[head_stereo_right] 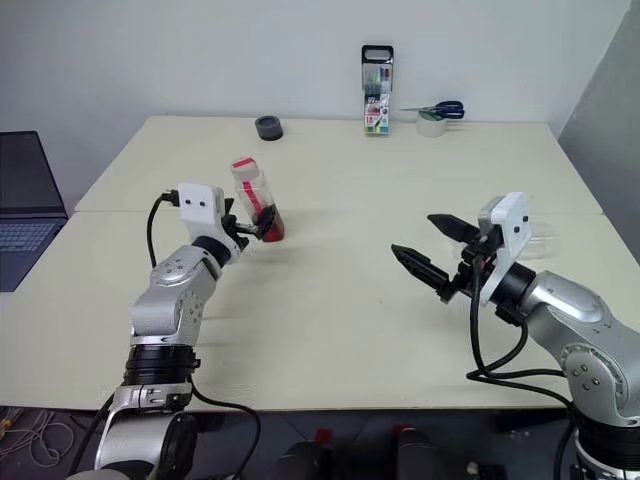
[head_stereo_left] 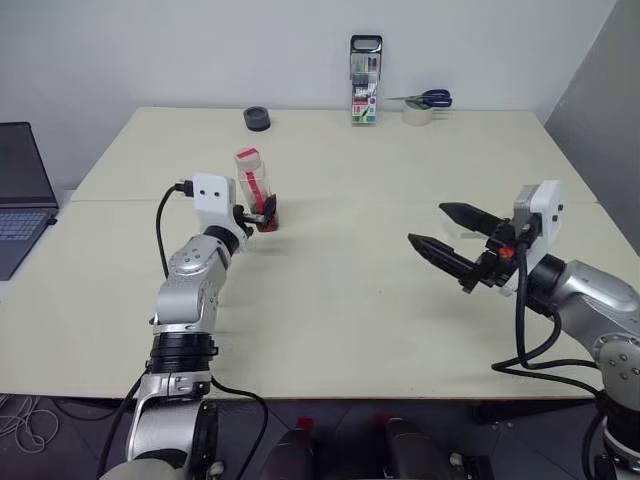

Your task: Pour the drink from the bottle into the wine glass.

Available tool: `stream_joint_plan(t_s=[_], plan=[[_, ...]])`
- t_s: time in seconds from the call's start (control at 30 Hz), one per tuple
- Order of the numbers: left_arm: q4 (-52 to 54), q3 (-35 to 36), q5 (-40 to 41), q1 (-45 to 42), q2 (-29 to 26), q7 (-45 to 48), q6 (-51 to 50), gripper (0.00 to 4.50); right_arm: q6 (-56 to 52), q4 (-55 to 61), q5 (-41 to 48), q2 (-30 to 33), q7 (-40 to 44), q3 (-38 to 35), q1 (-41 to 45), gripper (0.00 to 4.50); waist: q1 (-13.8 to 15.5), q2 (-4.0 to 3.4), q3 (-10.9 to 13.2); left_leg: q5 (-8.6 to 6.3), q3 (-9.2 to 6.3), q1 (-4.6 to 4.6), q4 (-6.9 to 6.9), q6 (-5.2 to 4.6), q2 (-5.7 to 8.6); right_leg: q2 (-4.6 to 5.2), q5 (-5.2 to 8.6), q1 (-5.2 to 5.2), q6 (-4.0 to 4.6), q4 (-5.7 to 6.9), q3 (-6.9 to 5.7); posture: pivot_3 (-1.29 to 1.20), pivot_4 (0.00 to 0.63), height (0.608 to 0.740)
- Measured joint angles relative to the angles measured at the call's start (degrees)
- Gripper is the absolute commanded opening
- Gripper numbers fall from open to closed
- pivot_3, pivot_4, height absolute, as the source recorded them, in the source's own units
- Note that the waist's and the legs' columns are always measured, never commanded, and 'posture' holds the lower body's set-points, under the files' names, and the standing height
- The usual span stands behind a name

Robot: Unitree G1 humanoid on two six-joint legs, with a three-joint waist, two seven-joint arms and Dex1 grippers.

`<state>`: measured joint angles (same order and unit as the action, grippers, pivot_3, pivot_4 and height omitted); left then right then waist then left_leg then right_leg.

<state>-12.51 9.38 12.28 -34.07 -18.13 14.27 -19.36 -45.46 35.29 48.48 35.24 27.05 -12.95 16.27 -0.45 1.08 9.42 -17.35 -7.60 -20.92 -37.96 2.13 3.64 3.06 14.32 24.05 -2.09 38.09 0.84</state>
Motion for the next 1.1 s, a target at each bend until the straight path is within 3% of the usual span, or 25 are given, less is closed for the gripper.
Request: stream_joint_plan(t_s=[0.57, 1.1], plan=[[-18.6, -0.1, -1.6, -9.4, 1.9, 0.4, 11.1, 4.45, 0.3, 0.3, -0.1, 1.3, -1.4, -0.5, -1.8, 4.50, 0.2, 0.01, 0.0, 0.00, 0.01, -0.01, -0.01, 0.00, 0.03, 0.01, -0.01, 0.01, -0.01, 0.01, -0.01, 0.00, 0.150, 0.740], [-29.1, 0.0, -2.3, -14.6, 2.0, 1.3, 17.2, 4.45, 0.9, 0.4, -0.2, 1.2, -3.4, -0.5, -2.2, 4.50, 0.2, 0.02, 0.0, 0.00, 0.02, -0.01, -0.02, 0.00, 0.04, 0.01, -0.01, 0.01, -0.02, 0.02, -0.01, 0.00, 0.150, 0.740]])
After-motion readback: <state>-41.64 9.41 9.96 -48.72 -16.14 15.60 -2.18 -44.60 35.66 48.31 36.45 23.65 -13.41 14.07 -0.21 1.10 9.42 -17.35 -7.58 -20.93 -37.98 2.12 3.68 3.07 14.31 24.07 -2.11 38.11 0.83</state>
